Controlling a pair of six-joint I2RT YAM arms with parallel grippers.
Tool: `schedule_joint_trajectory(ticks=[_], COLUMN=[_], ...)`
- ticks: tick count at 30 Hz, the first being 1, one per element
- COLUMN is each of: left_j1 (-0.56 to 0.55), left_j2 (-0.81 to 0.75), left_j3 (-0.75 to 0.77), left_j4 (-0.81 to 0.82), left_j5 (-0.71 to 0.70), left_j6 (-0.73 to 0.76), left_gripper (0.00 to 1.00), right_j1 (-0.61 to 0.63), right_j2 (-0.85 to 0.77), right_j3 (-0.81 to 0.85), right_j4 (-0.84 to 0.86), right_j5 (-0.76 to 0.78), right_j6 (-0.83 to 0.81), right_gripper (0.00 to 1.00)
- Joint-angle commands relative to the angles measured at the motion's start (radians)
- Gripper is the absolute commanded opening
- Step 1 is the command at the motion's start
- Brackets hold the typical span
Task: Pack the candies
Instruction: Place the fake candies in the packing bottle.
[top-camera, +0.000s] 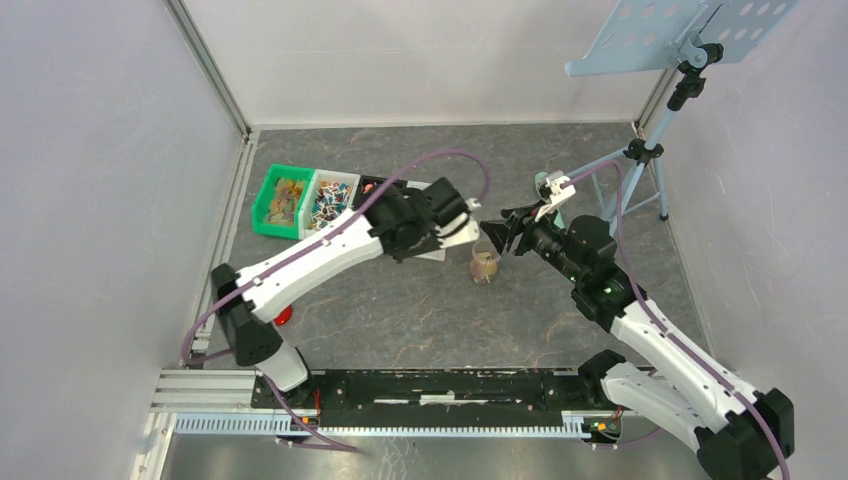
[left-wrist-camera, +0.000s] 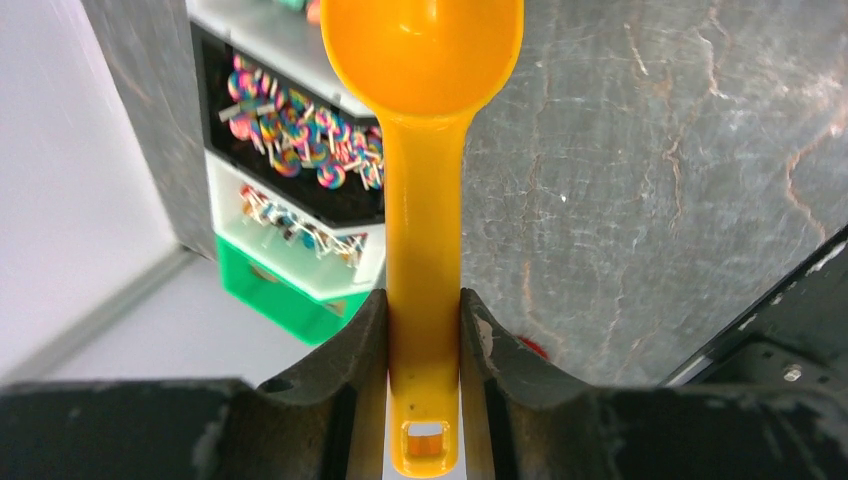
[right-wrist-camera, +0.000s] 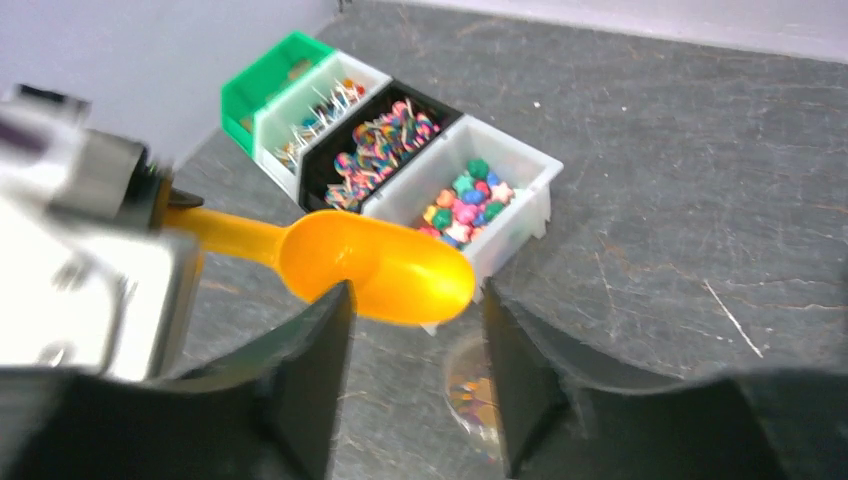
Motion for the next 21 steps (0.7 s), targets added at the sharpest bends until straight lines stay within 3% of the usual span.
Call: schedule_joint_trajectory(ticks=[1,4,10,13,17,21], left_j1=[0.055,0.056,0.085,0.142,0.274,0.401], left_j2=[-0.158,-0.261,-0.430,-0.482,-0.564,-0.643], left_j3=[-0.073,-0.148,-0.267,-0.299,-0.380,-0.503], left_j4=[0.124,0.206,0.386,0.406,0.406,0.471], left_j5=[-0.035,-0.011,-0.021,-0.087,-0.264,-0.130], left_j6=[-0.199,-0.224,-0.413,-0.542,-0.882,-0.997], left_gripper=[0.02,0.02,0.08,0.05,0.02,0.02], right_j1=[-0.002,-0.002,-0.002,-0.002,-0.002,-0.002], right_j2=[-0.072,-0.129,-0.152,-0.147,-0.152,-0.151], right_j3=[0.032,0.024,0.039,0.047,0.046,0.058], right_j4=[-0.085,-0.122,-0.210,-0.262,-0.292,-0.333], right_j5=[0.049,0.096,0.124,0.142,0.162,0.161], right_j6=[-0.024,-0.059,-0.093,-0.099,-0.118,-0.133], right_gripper=[0.75,0.98,0.98,0.98,0.98,0.98])
